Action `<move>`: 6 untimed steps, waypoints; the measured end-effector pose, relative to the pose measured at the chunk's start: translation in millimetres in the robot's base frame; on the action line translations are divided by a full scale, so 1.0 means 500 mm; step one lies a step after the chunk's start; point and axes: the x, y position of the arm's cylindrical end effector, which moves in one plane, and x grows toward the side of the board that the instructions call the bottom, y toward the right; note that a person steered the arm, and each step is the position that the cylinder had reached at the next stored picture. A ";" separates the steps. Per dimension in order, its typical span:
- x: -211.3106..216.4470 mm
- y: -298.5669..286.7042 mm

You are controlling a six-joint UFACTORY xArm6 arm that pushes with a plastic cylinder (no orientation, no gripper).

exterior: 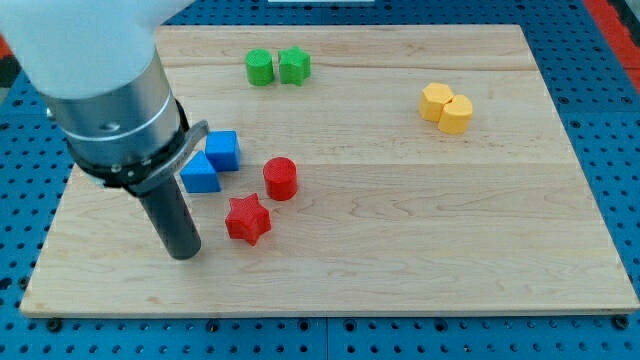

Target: Move the red blocks and blue blocks parallel to each other

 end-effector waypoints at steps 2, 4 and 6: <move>-0.027 0.061; -0.112 0.119; -0.162 0.151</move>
